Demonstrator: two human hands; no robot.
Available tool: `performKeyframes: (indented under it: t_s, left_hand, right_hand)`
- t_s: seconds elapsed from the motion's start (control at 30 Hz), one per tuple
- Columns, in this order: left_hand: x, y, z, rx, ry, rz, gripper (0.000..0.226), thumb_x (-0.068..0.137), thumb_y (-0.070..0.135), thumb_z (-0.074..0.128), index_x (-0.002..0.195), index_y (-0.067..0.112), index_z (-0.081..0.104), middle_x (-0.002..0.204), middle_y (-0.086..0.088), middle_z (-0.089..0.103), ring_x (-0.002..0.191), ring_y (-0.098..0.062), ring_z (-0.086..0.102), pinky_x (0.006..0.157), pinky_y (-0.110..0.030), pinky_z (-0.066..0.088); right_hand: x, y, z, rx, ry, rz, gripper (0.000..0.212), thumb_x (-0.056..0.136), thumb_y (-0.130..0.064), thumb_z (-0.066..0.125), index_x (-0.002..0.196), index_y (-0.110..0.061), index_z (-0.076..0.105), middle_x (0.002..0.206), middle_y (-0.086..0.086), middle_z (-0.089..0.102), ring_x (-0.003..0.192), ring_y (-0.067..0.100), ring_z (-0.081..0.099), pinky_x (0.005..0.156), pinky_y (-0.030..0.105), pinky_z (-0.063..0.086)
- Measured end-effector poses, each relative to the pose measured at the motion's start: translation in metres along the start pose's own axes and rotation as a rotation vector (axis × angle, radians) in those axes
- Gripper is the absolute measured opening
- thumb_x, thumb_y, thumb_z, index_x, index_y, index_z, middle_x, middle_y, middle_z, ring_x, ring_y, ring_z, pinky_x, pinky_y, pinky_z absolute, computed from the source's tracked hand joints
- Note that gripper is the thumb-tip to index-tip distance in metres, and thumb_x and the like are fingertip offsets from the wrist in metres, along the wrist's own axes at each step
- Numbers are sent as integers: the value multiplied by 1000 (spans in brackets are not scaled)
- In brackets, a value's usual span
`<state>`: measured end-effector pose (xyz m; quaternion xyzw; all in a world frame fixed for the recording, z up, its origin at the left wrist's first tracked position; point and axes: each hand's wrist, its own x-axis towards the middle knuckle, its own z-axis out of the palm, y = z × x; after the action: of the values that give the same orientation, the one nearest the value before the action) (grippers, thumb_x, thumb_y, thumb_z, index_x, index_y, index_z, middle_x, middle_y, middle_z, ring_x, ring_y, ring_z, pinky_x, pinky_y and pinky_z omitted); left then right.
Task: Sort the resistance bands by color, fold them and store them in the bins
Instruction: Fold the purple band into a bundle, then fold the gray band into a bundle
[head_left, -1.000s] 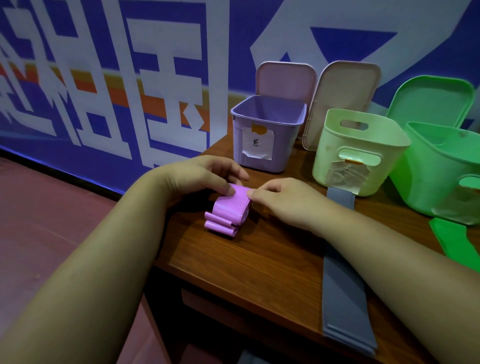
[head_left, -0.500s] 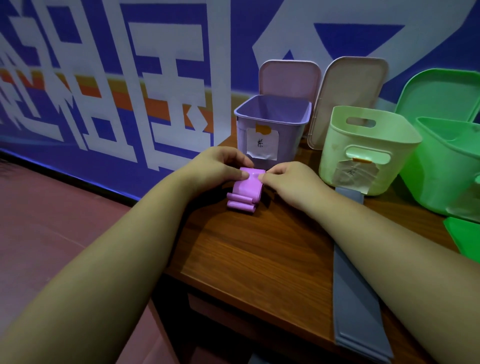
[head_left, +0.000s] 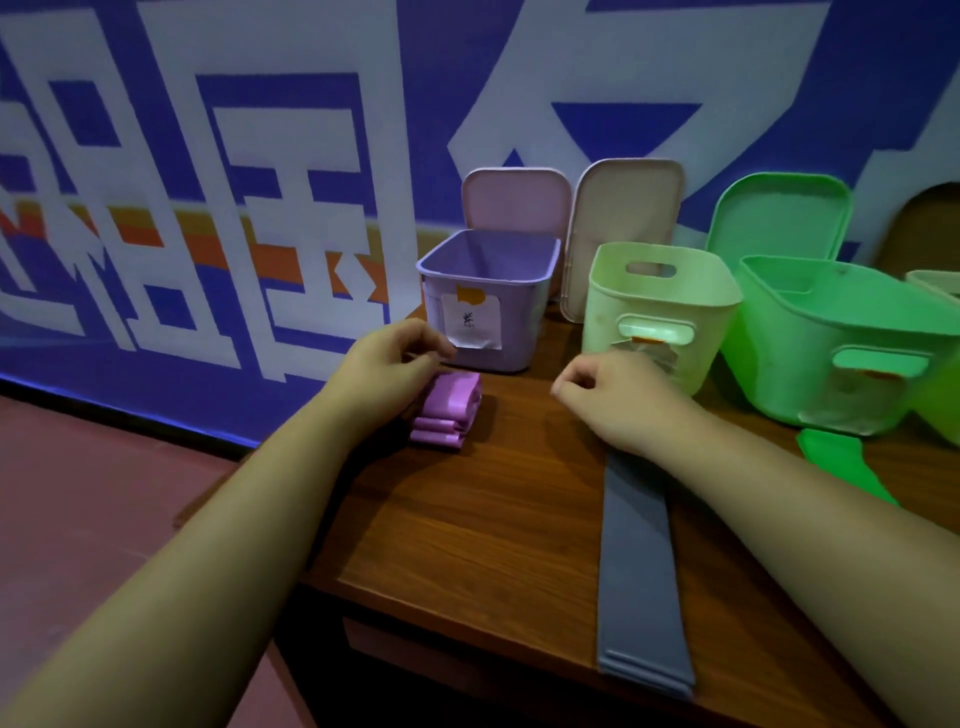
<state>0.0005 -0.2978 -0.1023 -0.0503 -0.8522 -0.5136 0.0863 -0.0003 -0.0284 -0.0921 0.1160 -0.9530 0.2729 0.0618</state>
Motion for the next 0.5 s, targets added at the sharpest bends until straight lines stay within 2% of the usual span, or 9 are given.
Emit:
performKeyframes:
  t_s: [0.1, 0.17, 0.23, 0.3, 0.37, 0.43, 0.5]
  left_hand:
    - [-5, 30, 13, 277, 30, 230, 26, 104, 13, 59, 102, 35, 72, 111, 15, 67, 103, -2, 65, 84, -24, 56]
    - [-10, 56, 29, 398, -79, 340, 27, 101, 10, 60, 102, 33, 75, 103, 19, 70, 99, 8, 63, 77, -10, 48]
    - [-13, 77, 53, 455, -214, 335, 25, 100, 12, 60, 104, 29, 77, 97, 19, 72, 89, 10, 64, 70, -5, 46]
    - [-11, 90, 83, 528, -307, 325, 19, 99, 20, 64, 110, 28, 78, 103, 15, 74, 90, 4, 66, 78, -15, 51]
    - [-3, 99, 111, 625, -352, 266, 24, 97, 28, 66, 118, 25, 77, 115, 6, 74, 101, -13, 68, 87, -28, 53]
    - [7, 105, 133, 673, -347, 173, 26, 97, 29, 64, 117, 19, 78, 116, -3, 74, 103, -23, 68, 85, -31, 52]
    - [13, 103, 150, 664, -328, 85, 26, 99, 29, 62, 110, 12, 78, 107, -8, 72, 101, -29, 67, 81, -32, 49]
  right_hand:
    - [-14, 25, -22, -26, 73, 21, 20, 100, -32, 64, 88, -26, 79, 85, -9, 73, 82, 9, 66, 72, 27, 52]
    - [-20, 42, -33, -61, 79, 63, 21, 98, -30, 65, 83, -23, 77, 81, -7, 73, 78, 12, 66, 64, 28, 47]
    - [-26, 57, -40, -98, 24, 141, 17, 97, -34, 67, 87, -24, 76, 85, -5, 73, 82, 17, 66, 68, 30, 48]
    - [-31, 69, -42, -114, -37, 208, 18, 97, -41, 69, 91, -24, 75, 90, -2, 72, 88, 20, 66, 75, 33, 51]
    - [-35, 78, -40, -65, -51, 236, 20, 96, -45, 70, 92, -26, 74, 92, -2, 73, 91, 20, 67, 80, 34, 53]
    - [-37, 85, -37, -10, -11, 247, 23, 96, -48, 70, 91, -26, 72, 93, -3, 73, 91, 20, 68, 78, 33, 51]
    - [-38, 90, -33, 12, 25, 256, 23, 96, -50, 68, 92, -27, 70, 95, -4, 73, 92, 20, 67, 77, 33, 49]
